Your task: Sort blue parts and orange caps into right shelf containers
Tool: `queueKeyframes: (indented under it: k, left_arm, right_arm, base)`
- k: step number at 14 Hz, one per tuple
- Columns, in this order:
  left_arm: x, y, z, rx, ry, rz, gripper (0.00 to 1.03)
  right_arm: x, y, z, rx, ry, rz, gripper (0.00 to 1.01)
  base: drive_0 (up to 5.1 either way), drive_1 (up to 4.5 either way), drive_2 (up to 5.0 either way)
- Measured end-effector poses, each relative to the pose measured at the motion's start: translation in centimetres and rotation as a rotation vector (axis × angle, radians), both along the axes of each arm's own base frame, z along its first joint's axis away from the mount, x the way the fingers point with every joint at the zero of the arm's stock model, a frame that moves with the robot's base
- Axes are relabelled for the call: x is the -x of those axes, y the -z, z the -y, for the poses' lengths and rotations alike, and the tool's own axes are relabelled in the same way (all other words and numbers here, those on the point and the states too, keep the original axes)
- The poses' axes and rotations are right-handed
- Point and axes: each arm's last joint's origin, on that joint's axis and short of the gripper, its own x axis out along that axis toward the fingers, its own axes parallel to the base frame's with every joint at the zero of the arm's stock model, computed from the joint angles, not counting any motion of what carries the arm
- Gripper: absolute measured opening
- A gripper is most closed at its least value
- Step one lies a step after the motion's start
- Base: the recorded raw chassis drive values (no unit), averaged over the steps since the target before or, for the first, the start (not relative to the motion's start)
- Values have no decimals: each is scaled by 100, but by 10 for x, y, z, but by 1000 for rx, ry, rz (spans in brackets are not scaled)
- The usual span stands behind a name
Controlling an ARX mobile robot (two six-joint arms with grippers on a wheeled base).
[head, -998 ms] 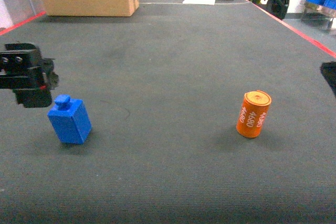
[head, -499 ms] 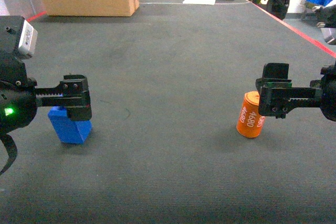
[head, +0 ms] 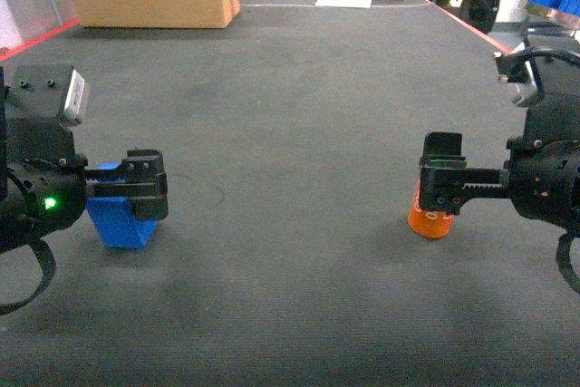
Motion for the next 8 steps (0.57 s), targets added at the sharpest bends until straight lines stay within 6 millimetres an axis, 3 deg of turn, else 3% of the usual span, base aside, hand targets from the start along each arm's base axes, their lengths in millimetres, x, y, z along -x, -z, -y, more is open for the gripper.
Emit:
queueKeyframes:
  k: [8]
  left_arm:
    - [-14,25,2,-10,5,-94,98]
  right_arm:
    - [-26,41,-16,36,-8,-117,98]
  base:
    - [0,0,0]
